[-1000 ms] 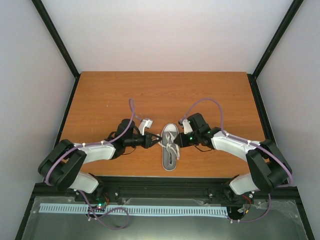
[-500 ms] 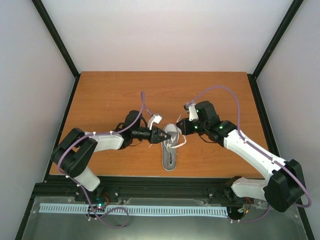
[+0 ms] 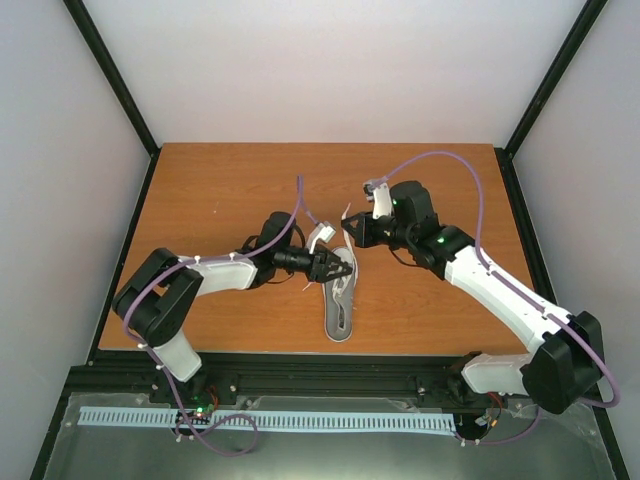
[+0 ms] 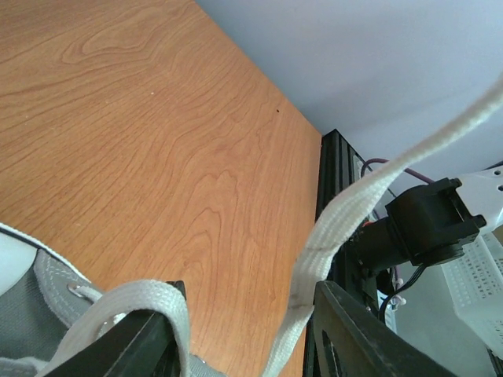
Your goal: Tie the shoes
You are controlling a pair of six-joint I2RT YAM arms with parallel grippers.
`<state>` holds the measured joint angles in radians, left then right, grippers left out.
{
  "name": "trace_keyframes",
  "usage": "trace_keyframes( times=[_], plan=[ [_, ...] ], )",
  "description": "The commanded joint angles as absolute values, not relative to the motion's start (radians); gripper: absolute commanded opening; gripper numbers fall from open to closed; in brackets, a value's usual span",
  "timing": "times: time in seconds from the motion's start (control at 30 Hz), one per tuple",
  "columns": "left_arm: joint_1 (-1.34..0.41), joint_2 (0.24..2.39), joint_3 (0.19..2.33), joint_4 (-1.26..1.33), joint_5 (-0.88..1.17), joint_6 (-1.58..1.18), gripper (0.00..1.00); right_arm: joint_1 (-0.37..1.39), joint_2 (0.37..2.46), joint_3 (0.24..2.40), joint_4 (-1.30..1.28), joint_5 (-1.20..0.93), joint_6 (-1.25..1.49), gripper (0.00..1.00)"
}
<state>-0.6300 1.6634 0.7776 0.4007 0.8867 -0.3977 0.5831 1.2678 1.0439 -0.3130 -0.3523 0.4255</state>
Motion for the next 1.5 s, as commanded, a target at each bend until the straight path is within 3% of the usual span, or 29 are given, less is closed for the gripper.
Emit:
trace_keyframes(
  times=[0.0, 0.3, 0.53, 0.8, 0.97, 1.13, 1.47],
  plan=[
    [-0.652, 1.683, 0.831, 0.408, 0.912, -0.364, 0.48, 0.580, 1.283, 1.065, -0.272, -0.368, 0.449, 0.03],
    [-0.661, 1.682, 0.837, 0.411, 0.901, -0.366, 0.43, 0.580, 1.285, 1.059, -0.275, -0.344, 0.448, 0.03],
    [-0.665, 1.715, 0.857, 0.434, 0.920, -0.390, 0.28, 0.580, 1.297, 1.047, -0.255, -0.356, 0.466, 0.03],
    [-0.670, 1.729, 0.863, 0.458, 0.924, -0.402, 0.32, 0.580, 1.315, 1.035, -0.249, -0.355, 0.481, 0.03],
    [-0.670, 1.729, 0.856, 0.461, 0.916, -0.403, 0.12, 0.577, 1.331, 1.030, -0.250, -0.336, 0.491, 0.03],
    [-0.670, 1.692, 0.817, 0.486, 0.888, -0.412, 0.01, 0.567, 1.352, 1.015, -0.229, -0.337, 0.520, 0.03],
    [-0.667, 1.649, 0.742, 0.517, 0.852, -0.423, 0.01, 0.546, 1.413, 1.014, -0.171, -0.387, 0.568, 0.03]
  ],
)
